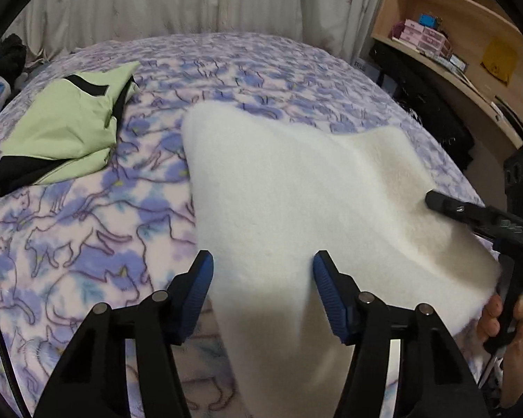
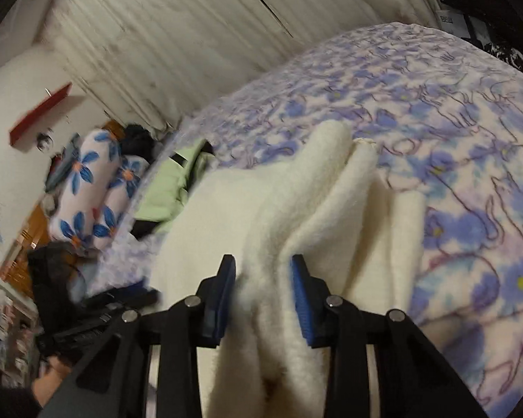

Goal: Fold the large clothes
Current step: 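Press the folded bundle with the right tool while the left tool lifts its corner, then release the white cardigan and smooth the folded rectangle with both tools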

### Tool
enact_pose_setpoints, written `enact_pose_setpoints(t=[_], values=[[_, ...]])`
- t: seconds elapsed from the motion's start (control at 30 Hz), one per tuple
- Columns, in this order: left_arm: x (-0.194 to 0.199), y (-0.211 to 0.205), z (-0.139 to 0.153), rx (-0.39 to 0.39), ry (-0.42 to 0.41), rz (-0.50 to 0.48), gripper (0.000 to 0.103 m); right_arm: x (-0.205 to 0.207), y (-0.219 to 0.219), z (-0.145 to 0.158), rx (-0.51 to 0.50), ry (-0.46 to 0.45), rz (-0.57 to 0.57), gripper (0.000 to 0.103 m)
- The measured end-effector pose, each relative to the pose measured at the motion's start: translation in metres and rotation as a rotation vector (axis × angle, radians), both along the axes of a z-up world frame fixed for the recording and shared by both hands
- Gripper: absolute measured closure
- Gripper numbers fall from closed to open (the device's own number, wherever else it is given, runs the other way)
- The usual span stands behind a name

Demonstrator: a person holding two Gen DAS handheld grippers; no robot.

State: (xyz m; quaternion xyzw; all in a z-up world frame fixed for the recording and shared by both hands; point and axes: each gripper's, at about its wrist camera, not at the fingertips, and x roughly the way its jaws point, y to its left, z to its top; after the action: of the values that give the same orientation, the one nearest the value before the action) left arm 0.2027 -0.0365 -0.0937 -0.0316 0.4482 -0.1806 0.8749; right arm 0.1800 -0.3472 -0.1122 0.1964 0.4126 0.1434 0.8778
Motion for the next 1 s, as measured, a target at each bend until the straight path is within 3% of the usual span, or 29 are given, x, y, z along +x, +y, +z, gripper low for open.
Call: enact_pose_setpoints(t=[0.03,0.1,0.17,0.33,0.53,0.6,0.63,0.67,0.77,0.83,0.93,1.0], values=[[0.001,-0.001,-0.005,0.000,0.008,-0.007,0.045,-0.001,-0.009,-0.013,-0.045,0.043,-0.036,0.072],[-0.001,-0.008,-0.013,0.020,-0.003,-0.031,0.042,-0.002,-0.030,-0.035,-0.026,0.090,-0.065,0.072],[-0.006,-0.015,-0.014,0.070,-0.036,-0.037,0.039,-0.009,-0.038,-0.042,-0.014,0.106,-0.092,0.055],[-0.011,-0.016,0.001,0.091,-0.016,-0.015,0.038,-0.023,-0.021,0.000,-0.137,0.061,-0.123,0.051],[-0.043,-0.038,0.036,0.097,-0.123,-0.038,0.038,-0.050,0.035,0.047,-0.252,-0.073,-0.047,0.051],[-0.052,-0.048,0.033,0.090,-0.105,-0.045,0.054,-0.057,0.056,0.043,-0.276,-0.054,0.004,0.051],[-0.056,-0.052,0.028,0.087,-0.089,-0.054,0.069,-0.061,0.064,0.037,-0.299,-0.037,0.020,0.052],[-0.058,-0.055,0.022,0.091,-0.069,-0.060,0.073,-0.066,0.071,0.030,-0.331,-0.023,0.036,0.053],[-0.067,-0.057,-0.006,0.137,-0.035,-0.054,0.074,-0.078,0.073,0.004,-0.506,0.015,0.000,0.063],[-0.072,-0.052,-0.010,0.118,-0.052,-0.071,0.074,-0.088,0.055,-0.011,-0.486,0.029,-0.018,0.072],[-0.074,-0.043,-0.005,0.076,-0.033,-0.069,0.074,-0.102,0.046,-0.006,-0.501,0.021,-0.047,0.071],[-0.073,-0.040,0.000,0.059,-0.013,-0.062,0.074,-0.109,0.040,0.004,-0.454,0.021,-0.058,0.070]])
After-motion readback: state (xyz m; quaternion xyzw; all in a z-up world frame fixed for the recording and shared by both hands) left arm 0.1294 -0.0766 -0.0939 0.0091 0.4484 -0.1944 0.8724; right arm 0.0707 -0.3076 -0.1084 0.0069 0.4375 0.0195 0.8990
